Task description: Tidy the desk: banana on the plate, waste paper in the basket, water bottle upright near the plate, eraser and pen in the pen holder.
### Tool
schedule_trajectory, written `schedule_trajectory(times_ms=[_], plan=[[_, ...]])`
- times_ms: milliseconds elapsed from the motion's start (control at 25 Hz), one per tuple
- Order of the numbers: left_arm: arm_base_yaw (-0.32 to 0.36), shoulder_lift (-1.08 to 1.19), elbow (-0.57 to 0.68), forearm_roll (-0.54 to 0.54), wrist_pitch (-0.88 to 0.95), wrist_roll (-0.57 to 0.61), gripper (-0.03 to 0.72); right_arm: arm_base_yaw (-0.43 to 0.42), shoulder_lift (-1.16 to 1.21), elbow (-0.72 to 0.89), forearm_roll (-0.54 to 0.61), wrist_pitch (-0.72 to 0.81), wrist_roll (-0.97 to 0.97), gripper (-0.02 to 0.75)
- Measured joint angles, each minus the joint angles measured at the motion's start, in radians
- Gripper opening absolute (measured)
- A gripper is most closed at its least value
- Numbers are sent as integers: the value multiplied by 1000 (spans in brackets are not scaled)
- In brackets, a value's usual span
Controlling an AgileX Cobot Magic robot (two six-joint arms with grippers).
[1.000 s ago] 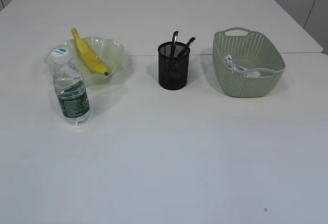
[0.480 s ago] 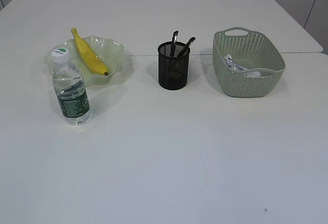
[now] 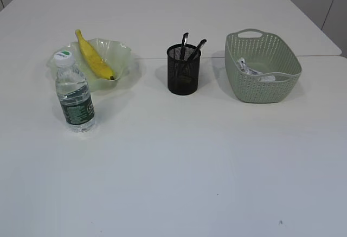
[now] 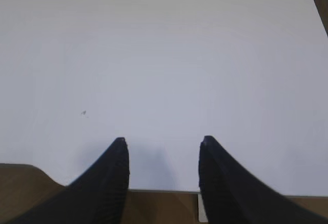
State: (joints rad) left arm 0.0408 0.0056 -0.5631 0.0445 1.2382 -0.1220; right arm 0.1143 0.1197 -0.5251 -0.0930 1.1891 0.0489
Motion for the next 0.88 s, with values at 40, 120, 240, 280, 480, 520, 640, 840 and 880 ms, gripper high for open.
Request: schedule_trajectory(times_ms=[40,120,240,280,480,520,640,840,880], plan=[[0,0,2,0,-15,0,465,0,0,5,0,-10,-1,345],[0,0,5,0,-32,0,465,0,0,17,2,-29,-2,346],[0,0,16,0,-62,2,472,0,0,22,4,-36,-3,357],[0,0,21,0,-76,2,480,0,0,22,4,-38,-3,363],[0,0,43,0,-120,2,568,0,0,22,4,-43,-5,377],[0,0,43,0,-122,2,584,0,0,22,4,-43,-5,377],[0,0,43,0,-124,2,604,0,0,22,4,-45,-5,377],[0,0,43,0,-124,2,566,0,-16,22,4,-45,-5,377],[0,0,43,0,-126,2,560,0,-22,22,4,-45,-5,377]])
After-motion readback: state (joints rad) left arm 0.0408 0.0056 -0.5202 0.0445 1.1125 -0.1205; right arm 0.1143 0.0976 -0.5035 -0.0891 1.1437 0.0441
